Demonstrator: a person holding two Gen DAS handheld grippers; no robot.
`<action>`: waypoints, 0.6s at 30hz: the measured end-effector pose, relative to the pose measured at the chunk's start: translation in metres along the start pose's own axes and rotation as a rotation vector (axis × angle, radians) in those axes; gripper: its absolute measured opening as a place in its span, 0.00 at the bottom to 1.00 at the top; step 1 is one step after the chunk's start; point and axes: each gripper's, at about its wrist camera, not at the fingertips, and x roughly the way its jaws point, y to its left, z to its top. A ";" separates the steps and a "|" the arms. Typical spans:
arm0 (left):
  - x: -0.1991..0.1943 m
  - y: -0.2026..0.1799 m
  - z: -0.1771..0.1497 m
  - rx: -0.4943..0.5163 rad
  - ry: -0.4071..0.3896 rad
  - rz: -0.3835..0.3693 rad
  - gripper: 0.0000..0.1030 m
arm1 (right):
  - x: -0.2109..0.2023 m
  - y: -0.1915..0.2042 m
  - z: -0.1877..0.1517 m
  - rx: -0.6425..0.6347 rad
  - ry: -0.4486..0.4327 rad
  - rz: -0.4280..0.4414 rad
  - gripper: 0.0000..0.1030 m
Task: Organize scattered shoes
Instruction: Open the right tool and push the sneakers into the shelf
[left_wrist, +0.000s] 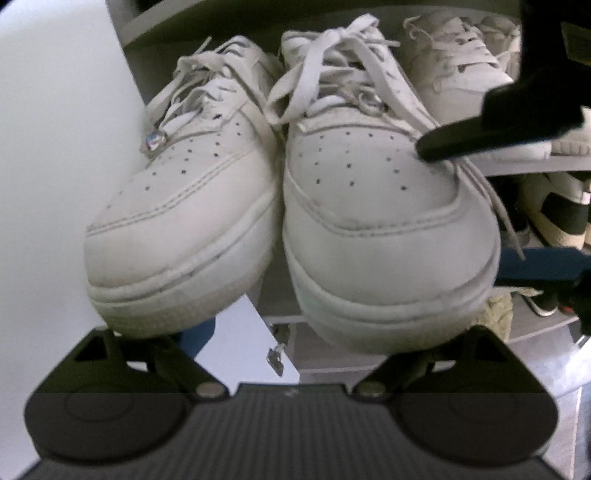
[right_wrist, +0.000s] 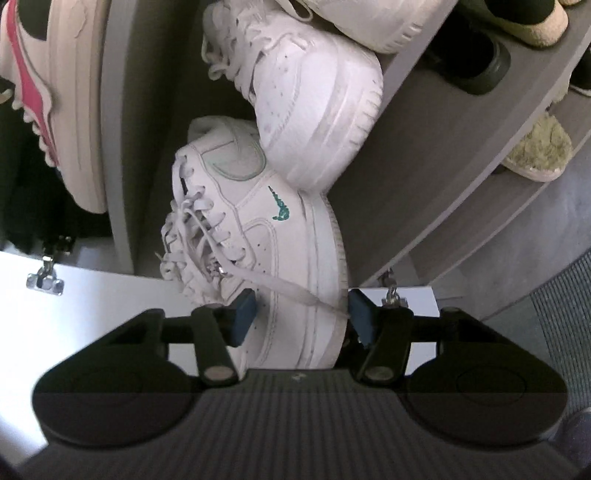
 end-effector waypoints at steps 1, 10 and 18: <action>0.002 -0.002 0.001 0.002 0.000 0.003 0.88 | 0.004 0.003 0.003 0.007 -0.010 0.000 0.56; 0.024 -0.016 0.019 -0.003 0.046 0.021 0.87 | 0.009 0.000 0.017 0.013 -0.071 -0.020 0.56; 0.041 -0.026 0.027 0.008 0.060 0.044 0.90 | 0.005 0.003 0.025 -0.006 -0.074 -0.007 0.57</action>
